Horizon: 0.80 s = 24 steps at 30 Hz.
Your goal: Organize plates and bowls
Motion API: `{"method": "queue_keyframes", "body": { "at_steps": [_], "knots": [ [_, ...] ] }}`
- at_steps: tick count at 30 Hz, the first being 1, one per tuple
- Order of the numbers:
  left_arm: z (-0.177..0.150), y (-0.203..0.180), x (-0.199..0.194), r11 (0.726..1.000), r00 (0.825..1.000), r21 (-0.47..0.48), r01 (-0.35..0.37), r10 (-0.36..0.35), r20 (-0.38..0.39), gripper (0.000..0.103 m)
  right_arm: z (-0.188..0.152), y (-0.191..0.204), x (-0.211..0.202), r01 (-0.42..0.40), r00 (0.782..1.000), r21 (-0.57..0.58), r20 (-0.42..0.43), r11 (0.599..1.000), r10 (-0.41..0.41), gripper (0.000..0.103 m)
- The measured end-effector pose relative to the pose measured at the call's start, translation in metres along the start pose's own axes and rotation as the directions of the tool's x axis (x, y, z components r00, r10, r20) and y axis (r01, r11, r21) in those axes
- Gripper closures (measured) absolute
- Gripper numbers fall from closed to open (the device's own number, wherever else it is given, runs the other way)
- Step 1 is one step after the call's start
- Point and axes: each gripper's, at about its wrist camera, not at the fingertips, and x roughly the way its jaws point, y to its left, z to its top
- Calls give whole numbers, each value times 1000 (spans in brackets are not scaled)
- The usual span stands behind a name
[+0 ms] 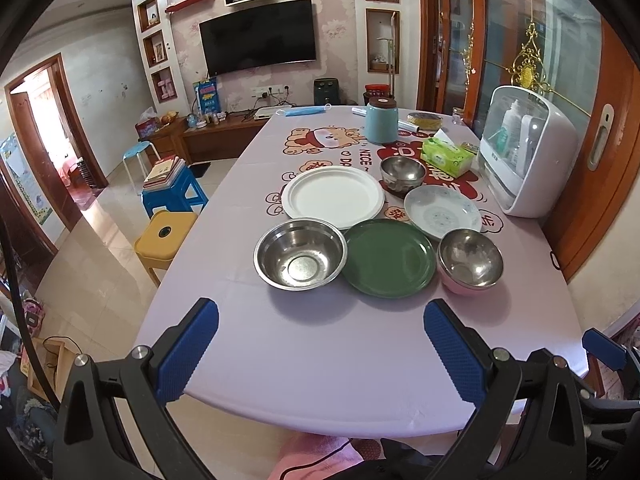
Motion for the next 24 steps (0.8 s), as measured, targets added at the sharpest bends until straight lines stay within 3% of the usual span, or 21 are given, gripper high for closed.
{"method": "queue_keyframes", "body": {
  "at_steps": [10, 17, 24],
  "knots": [
    [25, 9, 14, 1000, 1000, -7, 24, -24, -11, 1, 16, 1, 15, 3, 1000, 16, -11, 1000, -3, 0],
    [57, 19, 48, 996, 994, -29, 83, -85, -64, 1, 45, 6, 31, 34, 999, -3, -13, 999, -34, 0],
    [90, 40, 89, 990, 982, -72, 118, -128, -142, 1, 79, 18, 54, -13, 999, -37, -30, 999, 12, 0]
  ]
}}
